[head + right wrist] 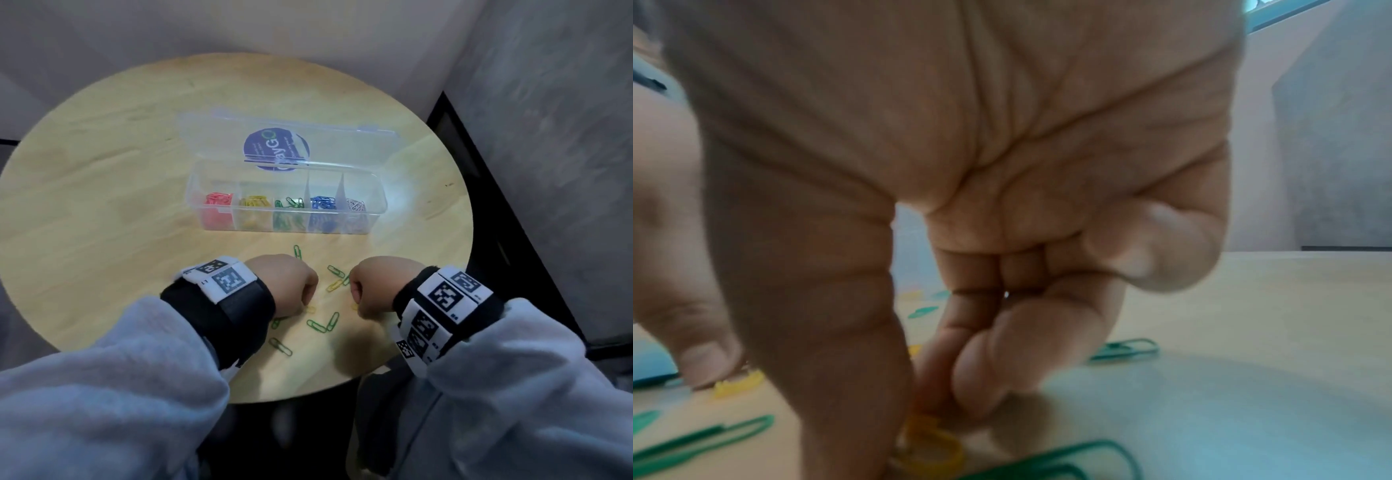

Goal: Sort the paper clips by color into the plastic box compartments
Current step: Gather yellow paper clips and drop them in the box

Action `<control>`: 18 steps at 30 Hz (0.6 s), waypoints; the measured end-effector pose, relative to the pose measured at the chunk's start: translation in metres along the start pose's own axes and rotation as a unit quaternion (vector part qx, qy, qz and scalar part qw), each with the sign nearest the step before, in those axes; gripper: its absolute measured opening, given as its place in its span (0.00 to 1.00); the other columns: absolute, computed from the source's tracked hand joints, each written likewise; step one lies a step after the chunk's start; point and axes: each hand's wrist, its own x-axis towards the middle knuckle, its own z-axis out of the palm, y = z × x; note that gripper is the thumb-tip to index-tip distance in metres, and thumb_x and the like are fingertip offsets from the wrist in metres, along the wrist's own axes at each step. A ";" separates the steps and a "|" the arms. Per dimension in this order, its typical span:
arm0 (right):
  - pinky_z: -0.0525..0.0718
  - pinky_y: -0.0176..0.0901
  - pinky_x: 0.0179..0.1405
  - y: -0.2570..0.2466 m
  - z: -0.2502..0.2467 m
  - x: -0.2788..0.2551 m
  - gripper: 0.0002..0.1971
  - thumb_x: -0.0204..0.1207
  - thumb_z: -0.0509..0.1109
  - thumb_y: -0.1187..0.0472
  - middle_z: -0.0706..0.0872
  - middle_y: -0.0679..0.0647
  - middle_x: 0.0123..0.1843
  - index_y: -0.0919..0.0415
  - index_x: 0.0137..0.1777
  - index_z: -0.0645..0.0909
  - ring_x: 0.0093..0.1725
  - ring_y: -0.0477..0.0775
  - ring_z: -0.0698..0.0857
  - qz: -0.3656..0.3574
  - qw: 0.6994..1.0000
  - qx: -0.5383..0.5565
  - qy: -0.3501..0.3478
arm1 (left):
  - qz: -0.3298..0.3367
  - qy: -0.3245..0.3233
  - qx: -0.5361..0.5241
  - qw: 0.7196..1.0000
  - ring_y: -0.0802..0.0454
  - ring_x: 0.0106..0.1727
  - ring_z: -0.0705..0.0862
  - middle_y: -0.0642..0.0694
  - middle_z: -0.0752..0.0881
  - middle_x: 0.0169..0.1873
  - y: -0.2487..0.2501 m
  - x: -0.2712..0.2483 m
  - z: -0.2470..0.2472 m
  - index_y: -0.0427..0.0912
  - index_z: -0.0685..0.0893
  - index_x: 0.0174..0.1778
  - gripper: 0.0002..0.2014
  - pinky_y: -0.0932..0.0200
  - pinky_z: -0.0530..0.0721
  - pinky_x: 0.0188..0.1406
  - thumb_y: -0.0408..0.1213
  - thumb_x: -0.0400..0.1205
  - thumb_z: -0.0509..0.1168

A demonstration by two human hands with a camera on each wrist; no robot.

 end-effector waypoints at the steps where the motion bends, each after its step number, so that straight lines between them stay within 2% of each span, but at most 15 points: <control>1: 0.87 0.49 0.50 -0.001 0.000 0.001 0.08 0.70 0.68 0.63 0.88 0.55 0.48 0.61 0.47 0.85 0.48 0.57 0.86 -0.011 1.000 -0.002 0.005 | -0.005 -0.004 0.003 1.000 0.54 0.36 0.73 0.55 0.72 0.30 0.000 0.000 0.000 0.51 0.77 0.40 0.06 0.62 0.63 0.23 0.35 0.78 0.64; 3: 0.84 0.45 0.45 -0.004 -0.001 0.002 0.03 0.71 0.67 0.64 0.87 0.53 0.45 0.58 0.41 0.82 0.46 0.56 0.84 -0.039 0.999 0.008 0.022 | -0.014 -0.012 0.009 1.000 0.52 0.39 0.75 0.55 0.75 0.33 -0.002 -0.001 0.000 0.50 0.77 0.40 0.05 0.63 0.64 0.24 0.35 0.78 0.64; 5: 0.79 0.42 0.40 -0.006 -0.002 0.005 0.07 0.71 0.67 0.65 0.83 0.51 0.42 0.53 0.34 0.75 0.44 0.55 0.81 -0.065 0.996 0.028 0.046 | -0.021 -0.018 0.011 1.000 0.50 0.42 0.77 0.52 0.79 0.38 -0.005 -0.002 0.000 0.50 0.78 0.40 0.04 0.63 0.65 0.24 0.36 0.78 0.65; 7: 0.78 0.43 0.39 -0.006 -0.002 0.011 0.09 0.69 0.71 0.63 0.81 0.49 0.42 0.51 0.37 0.73 0.44 0.55 0.81 -0.067 0.994 0.043 0.070 | -0.028 -0.017 0.000 0.999 0.50 0.40 0.77 0.52 0.80 0.37 -0.009 -0.005 -0.002 0.49 0.79 0.40 0.02 0.63 0.65 0.24 0.38 0.77 0.65; 11: 0.83 0.48 0.47 -0.003 -0.006 0.018 0.15 0.67 0.76 0.57 0.77 0.45 0.41 0.48 0.47 0.73 0.46 0.54 0.80 -0.060 0.991 0.083 0.083 | -0.040 -0.009 -0.084 0.996 0.55 0.32 0.77 0.53 0.83 0.31 -0.024 -0.011 -0.008 0.49 0.78 0.32 0.05 0.62 0.72 0.29 0.36 0.72 0.66; 14: 0.81 0.46 0.47 -0.001 -0.007 0.022 0.10 0.67 0.76 0.57 0.75 0.42 0.37 0.49 0.44 0.78 0.44 0.51 0.78 -0.059 0.991 0.091 0.080 | -0.035 0.007 -0.127 0.991 0.55 0.32 0.75 0.54 0.80 0.31 -0.036 -0.014 -0.015 0.49 0.76 0.30 0.07 0.60 0.72 0.33 0.36 0.72 0.66; 18: 0.76 0.40 0.37 -0.002 -0.011 0.022 0.05 0.69 0.75 0.60 0.76 0.43 0.32 0.53 0.40 0.80 0.36 0.48 0.76 -0.054 0.992 0.098 0.063 | -0.036 0.041 -0.149 0.987 0.54 0.33 0.75 0.55 0.78 0.30 -0.047 -0.016 -0.021 0.49 0.75 0.29 0.08 0.60 0.72 0.33 0.35 0.72 0.66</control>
